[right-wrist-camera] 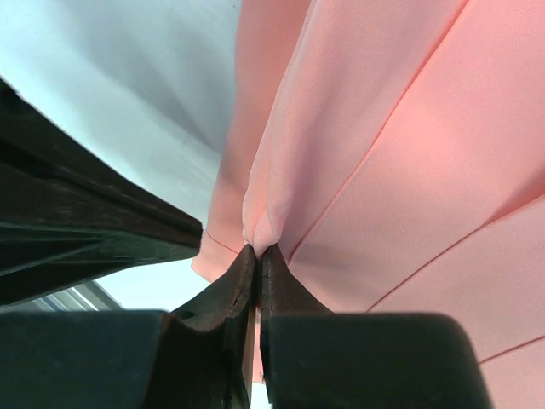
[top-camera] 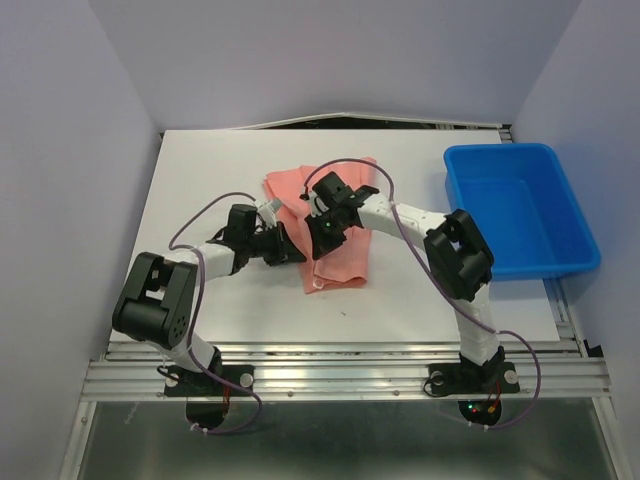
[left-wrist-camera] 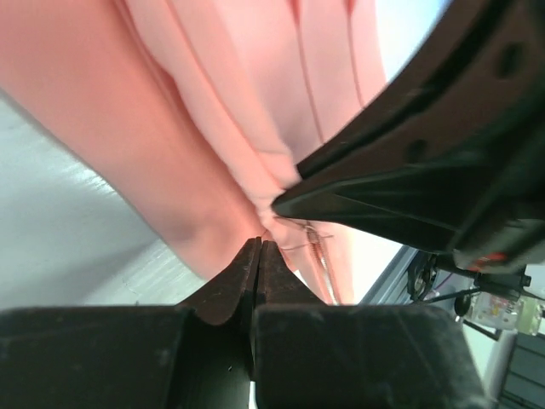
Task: Fold and stack the skirts
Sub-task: Fold the skirt
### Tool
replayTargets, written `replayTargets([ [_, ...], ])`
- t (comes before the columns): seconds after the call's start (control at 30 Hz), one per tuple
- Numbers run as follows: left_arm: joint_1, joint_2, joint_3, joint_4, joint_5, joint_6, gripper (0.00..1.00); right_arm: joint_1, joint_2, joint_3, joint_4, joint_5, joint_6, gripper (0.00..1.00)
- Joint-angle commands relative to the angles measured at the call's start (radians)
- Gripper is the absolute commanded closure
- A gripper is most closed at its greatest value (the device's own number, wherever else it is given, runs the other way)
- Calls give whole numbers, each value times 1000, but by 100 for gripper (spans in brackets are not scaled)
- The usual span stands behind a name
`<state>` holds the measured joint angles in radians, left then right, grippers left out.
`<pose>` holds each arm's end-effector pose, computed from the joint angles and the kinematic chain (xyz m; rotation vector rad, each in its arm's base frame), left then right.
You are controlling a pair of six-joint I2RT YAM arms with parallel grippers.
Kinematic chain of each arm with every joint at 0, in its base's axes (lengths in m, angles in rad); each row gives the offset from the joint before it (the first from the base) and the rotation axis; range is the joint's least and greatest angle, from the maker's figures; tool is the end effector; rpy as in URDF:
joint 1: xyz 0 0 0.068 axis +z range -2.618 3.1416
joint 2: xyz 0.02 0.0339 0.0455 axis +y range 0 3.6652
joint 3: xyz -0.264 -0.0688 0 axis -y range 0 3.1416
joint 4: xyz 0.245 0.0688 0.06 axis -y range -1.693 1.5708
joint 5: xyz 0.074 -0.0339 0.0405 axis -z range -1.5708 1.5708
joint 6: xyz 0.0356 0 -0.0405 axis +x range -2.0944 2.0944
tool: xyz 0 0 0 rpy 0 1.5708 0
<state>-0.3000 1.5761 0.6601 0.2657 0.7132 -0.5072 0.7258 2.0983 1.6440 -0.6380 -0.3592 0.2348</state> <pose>0.2783 -0.1105 0.1586 0.1826 2.3055 -1.2219 0.3274 0.3072 0.1927 -0.7959 2.6693 0.7617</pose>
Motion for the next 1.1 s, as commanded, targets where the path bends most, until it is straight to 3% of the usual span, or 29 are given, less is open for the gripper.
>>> replayTargets([
  [0.0,4,-24,-19,4,-38,6,100,-23,-43,59,32,-6,-9,99],
  [0.2,4,159,18,-9,-95,41,100,-23,-53,77,20,-46,-15,99],
  [0.4,4,239,38,-25,-136,50,100,-23,-81,79,24,-118,3,99],
  [0.63,4,223,27,-16,-143,44,100,-23,-66,88,63,-234,103,99],
  [0.9,4,208,38,-23,-130,52,100,-23,29,-3,155,-213,156,99],
  [1.07,7,113,38,-57,-103,85,97,-23,80,-47,228,-169,149,99],
])
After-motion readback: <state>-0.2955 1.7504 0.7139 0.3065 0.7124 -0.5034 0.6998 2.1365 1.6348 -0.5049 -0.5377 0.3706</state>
